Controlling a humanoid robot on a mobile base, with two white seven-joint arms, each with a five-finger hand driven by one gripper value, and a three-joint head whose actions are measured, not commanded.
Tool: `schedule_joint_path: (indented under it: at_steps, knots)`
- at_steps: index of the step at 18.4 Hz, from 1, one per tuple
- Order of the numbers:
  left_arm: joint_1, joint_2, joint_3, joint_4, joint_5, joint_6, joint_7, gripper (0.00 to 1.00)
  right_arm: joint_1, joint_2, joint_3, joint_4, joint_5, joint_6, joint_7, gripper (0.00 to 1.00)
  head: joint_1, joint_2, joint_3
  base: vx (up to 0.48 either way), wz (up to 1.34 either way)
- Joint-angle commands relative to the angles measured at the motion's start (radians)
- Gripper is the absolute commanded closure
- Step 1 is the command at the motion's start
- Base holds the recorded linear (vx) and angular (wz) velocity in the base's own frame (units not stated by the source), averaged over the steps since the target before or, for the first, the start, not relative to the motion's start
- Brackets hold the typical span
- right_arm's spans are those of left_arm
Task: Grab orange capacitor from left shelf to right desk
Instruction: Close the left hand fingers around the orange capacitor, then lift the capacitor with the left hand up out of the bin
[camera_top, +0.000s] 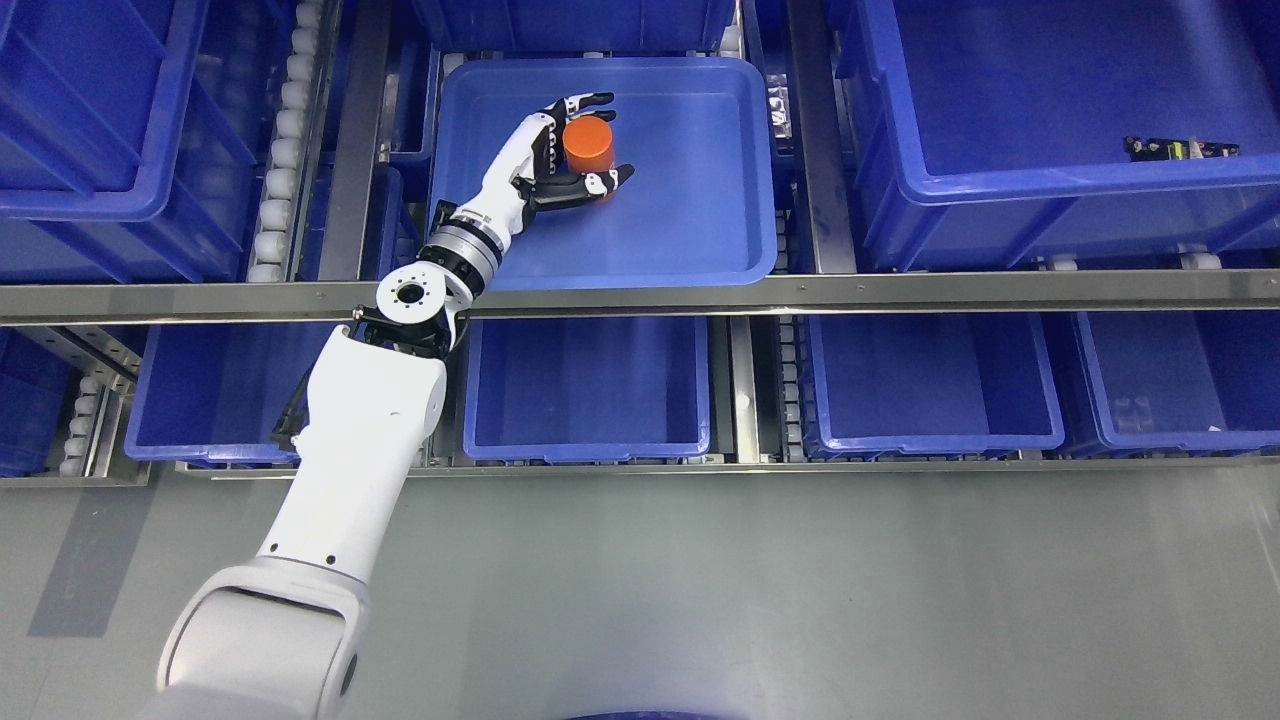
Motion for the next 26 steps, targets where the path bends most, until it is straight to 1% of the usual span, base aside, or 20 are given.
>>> schedule_joint_path:
  at_steps: [1,4,7,9,11,14,15,17,19,21,23,25,26]
  knots:
    - [-0.004,0.017,-0.014,0.044,0.018,-0.044,-0.004,0.58,0.020,-0.017,-0.017,-0.017,0.003,-0.001,-0.001,0.00,0.0000,0.000,0.000,0.000,0.00]
    - [-0.002,0.017,-0.014,0.044,0.079,-0.074,-0.002,0.76,0.020,-0.017,-0.017,-0.017,0.003,-0.001,-0.001,0.00,0.0000,0.000,0.000,0.000,0.00]
    - [-0.002,0.017,-0.013,0.044,0.098,-0.097,0.000,0.82,0.020,-0.017,-0.017,-0.017,0.003,-0.001,-0.001,0.00,0.0000,0.000,0.000,0.000,0.00]
    - [-0.001,0.017,-0.011,0.046,0.127,-0.149,0.001,0.92,0.020,-0.017,-0.017,-0.017,0.003,-0.001,-0.001,0.00,0.0000,0.000,0.000,0.000,0.00]
    - [-0.001,0.017,-0.013,0.044,0.170,-0.170,0.003,0.98,0.020,-0.017,-0.017,-0.017,0.003,-0.001,-0.001,0.00,0.0000,0.000,0.000,0.000,0.00]
    - [-0.002,0.017,-0.010,0.043,0.195,-0.195,0.003,1.00,0.020,-0.017,-0.017,-0.017,0.003,-0.001,-0.001,0.00,0.0000,0.000,0.000,0.000,0.00]
    - [-0.002,0.017,-0.005,0.037,0.198,-0.218,0.003,1.00,0.020,-0.017,-0.017,-0.017,0.003,-0.001,-0.001,0.00,0.0000,0.000,0.000,0.000,0.00]
    - [-0.002,0.017,0.003,0.015,0.198,-0.307,0.004,1.00,0.020,-0.017,-0.017,-0.017,0.003,-0.001,-0.001,0.00,0.0000,0.000,0.000,0.000,0.00]
    - [0.009,0.017,0.032,-0.041,0.198,-0.354,0.009,0.99,0.020,-0.017,-0.017,-0.017,0.003,-0.001,-0.001,0.00,0.0000,0.000,0.000,0.000,0.00]
    - [0.041,0.017,0.097,-0.133,0.198,-0.367,0.033,0.98,0.020,-0.017,-0.017,-0.017,0.003,-0.001,-0.001,0.00,0.0000,0.000,0.000,0.000,0.00]
    - [0.050,0.017,0.148,-0.233,0.198,-0.377,0.128,0.97,0.020,-0.017,-0.017,-0.017,0.003,-0.001,-0.001,0.00,0.0000,0.000,0.000,0.000,0.00]
    - [0.081,0.017,0.165,-0.328,0.198,-0.376,0.272,0.98,0.020,-0.017,-0.017,-0.017,0.003,-0.001,-0.001,0.00,0.0000,0.000,0.000,0.000,0.00]
    - [0.116,0.017,0.165,-0.385,0.198,-0.373,0.309,0.98,0.020,-0.017,-0.017,-0.017,0.003,-0.001,-0.001,0.00,0.0000,0.000,0.000,0.000,0.00]
